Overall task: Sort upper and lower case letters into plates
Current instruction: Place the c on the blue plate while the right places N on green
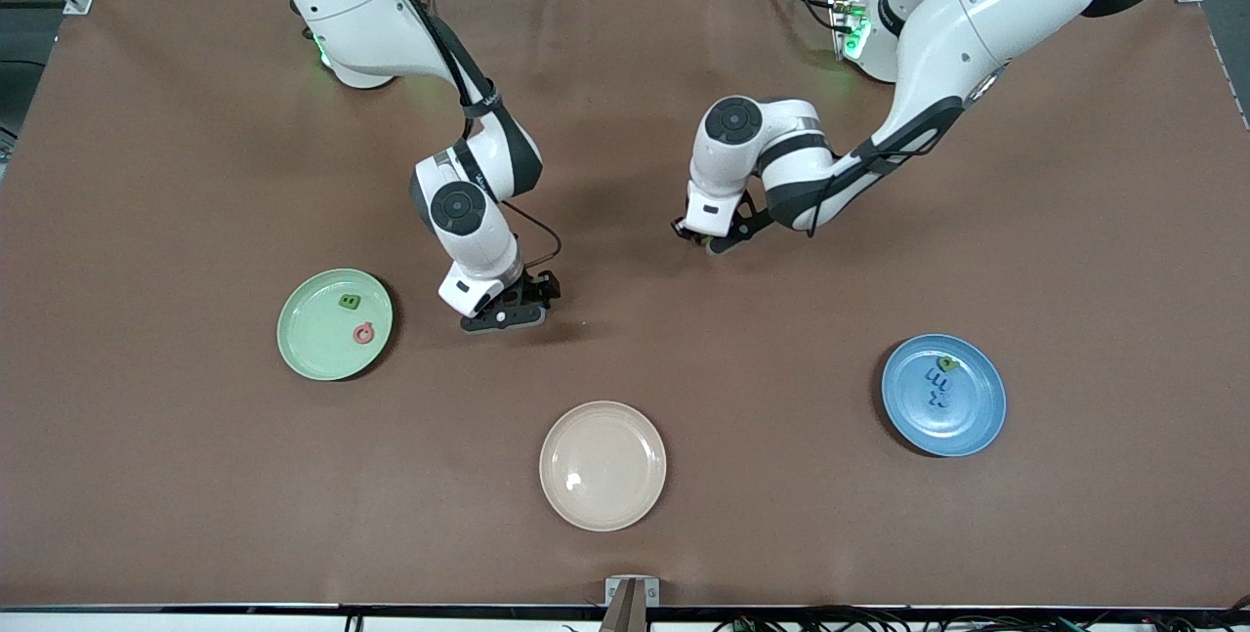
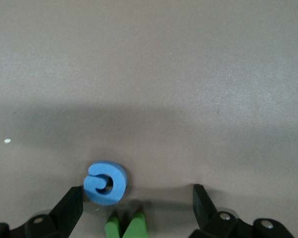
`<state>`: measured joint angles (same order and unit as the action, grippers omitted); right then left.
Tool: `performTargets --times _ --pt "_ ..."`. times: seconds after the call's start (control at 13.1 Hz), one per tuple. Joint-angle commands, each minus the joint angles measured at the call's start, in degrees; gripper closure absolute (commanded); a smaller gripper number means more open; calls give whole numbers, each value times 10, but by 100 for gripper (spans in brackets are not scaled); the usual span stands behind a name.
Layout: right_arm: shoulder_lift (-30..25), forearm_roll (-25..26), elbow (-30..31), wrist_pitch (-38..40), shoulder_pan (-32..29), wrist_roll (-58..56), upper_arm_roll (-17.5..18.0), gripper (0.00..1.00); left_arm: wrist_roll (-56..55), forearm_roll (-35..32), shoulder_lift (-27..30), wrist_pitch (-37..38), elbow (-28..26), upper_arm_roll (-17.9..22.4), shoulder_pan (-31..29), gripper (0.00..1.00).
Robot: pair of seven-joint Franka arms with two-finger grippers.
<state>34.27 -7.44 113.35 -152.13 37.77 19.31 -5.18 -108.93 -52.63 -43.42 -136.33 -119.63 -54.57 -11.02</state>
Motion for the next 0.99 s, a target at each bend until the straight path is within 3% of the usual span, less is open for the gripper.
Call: performTargets --times 0.0,0.15,0.38,0.69,0.91 --pt "-28 -4 28 4 -1 -2 5 3 60 -10 15 75 68 1 -14 99" --pt "-35 -4 38 7 -1 -1 9 3 121 -4 15 113 105 0 -43 99" --pt "-47 -4 51 11 -5 -1 20 8 209 -3 27 119 118 -1 -111 99" --pt "-47 -4 51 18 -4 -4 19 31 389 -3 44 133 126 -8 -224 99" --pt "-47 -3 50 24 -5 -10 18 49 495 -3 31 133 152 5 -267 99"
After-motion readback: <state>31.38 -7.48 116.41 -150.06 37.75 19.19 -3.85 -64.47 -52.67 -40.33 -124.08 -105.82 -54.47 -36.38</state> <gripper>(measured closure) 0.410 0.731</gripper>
